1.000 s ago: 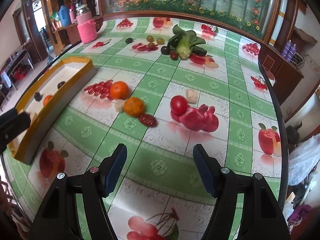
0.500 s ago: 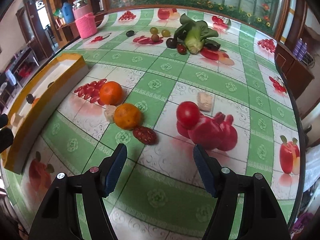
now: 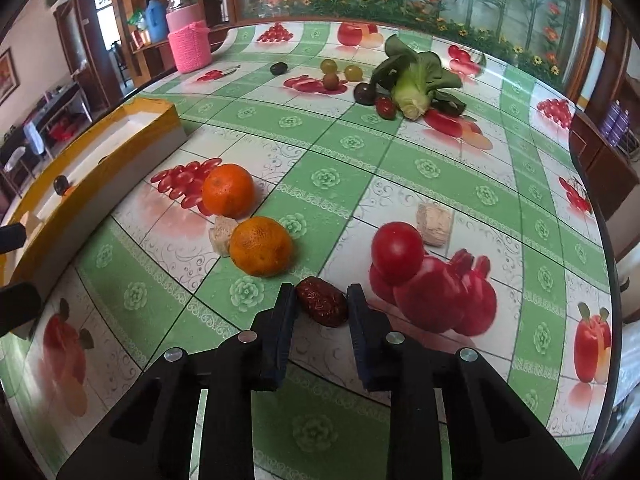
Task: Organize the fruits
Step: 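Grasp the red date with the right tool while the left grasps a mandarin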
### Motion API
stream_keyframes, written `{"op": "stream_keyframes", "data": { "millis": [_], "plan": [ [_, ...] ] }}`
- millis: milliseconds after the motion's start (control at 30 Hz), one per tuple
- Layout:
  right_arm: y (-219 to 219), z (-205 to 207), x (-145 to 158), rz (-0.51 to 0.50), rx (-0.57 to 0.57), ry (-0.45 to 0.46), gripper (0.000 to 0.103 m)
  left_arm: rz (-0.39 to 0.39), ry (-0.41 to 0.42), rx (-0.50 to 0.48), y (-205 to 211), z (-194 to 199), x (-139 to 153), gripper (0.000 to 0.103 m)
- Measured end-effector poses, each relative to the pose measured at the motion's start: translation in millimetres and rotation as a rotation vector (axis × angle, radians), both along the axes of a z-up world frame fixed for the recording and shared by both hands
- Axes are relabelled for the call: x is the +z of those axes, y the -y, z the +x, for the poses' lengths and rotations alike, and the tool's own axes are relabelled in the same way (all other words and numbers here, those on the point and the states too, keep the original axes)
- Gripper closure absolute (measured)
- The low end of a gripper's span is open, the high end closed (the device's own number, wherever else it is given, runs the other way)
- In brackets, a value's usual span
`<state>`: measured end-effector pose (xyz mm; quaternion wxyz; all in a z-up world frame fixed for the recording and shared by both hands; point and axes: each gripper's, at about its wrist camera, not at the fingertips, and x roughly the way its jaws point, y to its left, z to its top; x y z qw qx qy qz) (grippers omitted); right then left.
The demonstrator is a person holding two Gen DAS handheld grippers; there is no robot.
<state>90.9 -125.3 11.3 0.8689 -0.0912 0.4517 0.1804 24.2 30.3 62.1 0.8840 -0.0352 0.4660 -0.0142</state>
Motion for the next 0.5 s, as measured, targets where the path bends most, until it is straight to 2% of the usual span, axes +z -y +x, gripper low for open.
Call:
{"op": "stream_keyframes", "data": {
  "millis": [100,200,333,500],
  "plan": [
    [13,-7,6,0.046,-0.042,-0.015,0.077,-0.005,-0.016,-0.026,6,16,-4,0.010],
    [24,-18,9,0.045,-0.065,-0.013,0.077,-0.044,-0.026,-0.035,10,38,-6,0.010],
    [34,-27,7,0.036,-0.090,-0.026,0.077,-0.100,-0.029,-0.017,16,72,-7,0.010],
    [44,-28,4,0.059,-0.115,-0.050,0.077,-0.116,-0.048,0.001,27,104,-19,0.010]
  ]
}}
